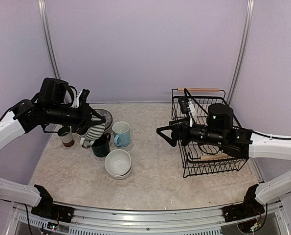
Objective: Unload the mixed dishes from the dish rack
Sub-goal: Place the cup at the center of the board.
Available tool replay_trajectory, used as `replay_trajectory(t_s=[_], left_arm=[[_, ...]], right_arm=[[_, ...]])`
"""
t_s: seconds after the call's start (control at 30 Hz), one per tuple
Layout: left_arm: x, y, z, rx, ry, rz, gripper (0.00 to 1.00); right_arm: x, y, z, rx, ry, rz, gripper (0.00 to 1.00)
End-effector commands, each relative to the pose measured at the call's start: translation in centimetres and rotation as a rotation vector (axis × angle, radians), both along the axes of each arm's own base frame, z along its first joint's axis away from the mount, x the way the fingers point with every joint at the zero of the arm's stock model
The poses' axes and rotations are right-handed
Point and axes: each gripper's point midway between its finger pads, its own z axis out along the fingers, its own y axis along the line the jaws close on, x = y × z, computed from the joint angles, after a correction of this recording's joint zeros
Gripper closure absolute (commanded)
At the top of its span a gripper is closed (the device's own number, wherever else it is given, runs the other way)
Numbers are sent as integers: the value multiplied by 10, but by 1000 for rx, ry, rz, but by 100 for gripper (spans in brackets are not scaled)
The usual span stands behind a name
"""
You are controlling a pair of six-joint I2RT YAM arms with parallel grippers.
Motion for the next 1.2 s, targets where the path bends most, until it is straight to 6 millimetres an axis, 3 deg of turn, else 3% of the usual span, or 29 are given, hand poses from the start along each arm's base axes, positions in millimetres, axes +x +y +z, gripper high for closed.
replay_trajectory(t_s=[0.0, 0.13, 0.27, 0.4, 0.77, 1.17], left_arm=[[-13, 78, -74, 274, 137, 251, 100], [-23, 105, -104, 317, 210, 356, 95], [-23, 115, -137, 348, 285, 393, 93], [-18, 108, -169, 377, 361, 375, 100], [-10, 93, -226, 418, 495, 360, 100], [-14, 86, -254, 482, 565, 340, 99]], right_arm=[[15, -23, 9, -67, -57, -128, 4], [22, -36, 14, -80, -81, -190, 2], [28, -54, 21, -62, -99, -275, 2], [27, -72, 32, -29, -119, -327, 1], [18, -103, 47, 0, -143, -374, 0], [12, -108, 59, 34, -164, -366, 0]])
